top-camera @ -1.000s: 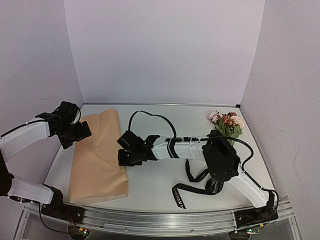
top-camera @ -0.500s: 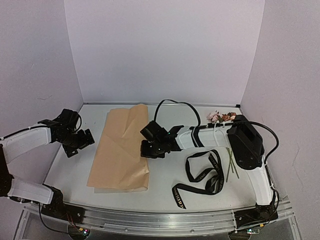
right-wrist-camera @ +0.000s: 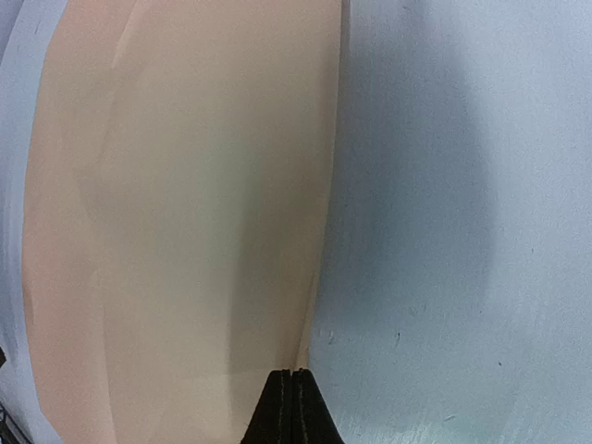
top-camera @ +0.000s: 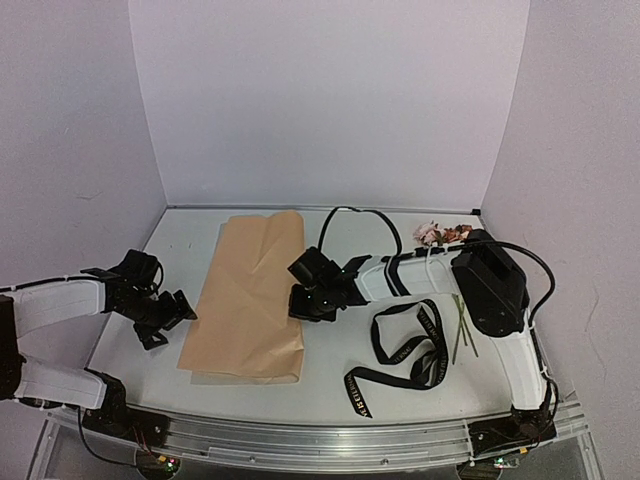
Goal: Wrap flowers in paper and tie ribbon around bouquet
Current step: Move the folded wrapping paper to the center of the board, then pick up the corner of the folded wrapping paper from the center of the board.
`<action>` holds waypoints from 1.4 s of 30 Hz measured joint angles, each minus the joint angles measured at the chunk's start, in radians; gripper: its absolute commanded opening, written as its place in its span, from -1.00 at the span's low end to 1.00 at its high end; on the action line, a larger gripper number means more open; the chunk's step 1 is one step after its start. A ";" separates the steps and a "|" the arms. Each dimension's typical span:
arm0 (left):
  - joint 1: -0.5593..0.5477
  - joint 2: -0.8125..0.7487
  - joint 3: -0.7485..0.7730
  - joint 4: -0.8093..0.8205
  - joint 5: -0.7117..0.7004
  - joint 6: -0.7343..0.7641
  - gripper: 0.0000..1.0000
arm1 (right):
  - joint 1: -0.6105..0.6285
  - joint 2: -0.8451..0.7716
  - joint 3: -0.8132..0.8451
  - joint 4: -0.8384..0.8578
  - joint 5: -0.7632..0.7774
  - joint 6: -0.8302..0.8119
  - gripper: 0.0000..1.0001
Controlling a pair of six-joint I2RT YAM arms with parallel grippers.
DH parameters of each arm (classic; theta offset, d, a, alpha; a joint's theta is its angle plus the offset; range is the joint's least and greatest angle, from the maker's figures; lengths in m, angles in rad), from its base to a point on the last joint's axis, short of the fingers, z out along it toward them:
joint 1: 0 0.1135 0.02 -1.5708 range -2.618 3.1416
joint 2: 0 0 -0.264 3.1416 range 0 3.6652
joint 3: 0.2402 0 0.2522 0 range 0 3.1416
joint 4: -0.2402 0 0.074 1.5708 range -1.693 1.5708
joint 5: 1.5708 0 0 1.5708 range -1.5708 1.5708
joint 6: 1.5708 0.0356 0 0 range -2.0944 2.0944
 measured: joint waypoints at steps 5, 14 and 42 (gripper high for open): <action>0.000 0.000 -0.029 0.022 0.038 -0.023 0.92 | -0.008 0.000 -0.013 0.014 -0.011 0.021 -1.00; 0.000 0.000 -0.058 0.025 0.073 -0.038 0.90 | -0.027 0.000 -0.032 0.025 -0.044 0.062 -0.99; 0.000 0.043 -0.068 0.109 0.150 -0.055 0.62 | 0.261 -0.193 -0.013 -0.148 0.140 -0.507 0.83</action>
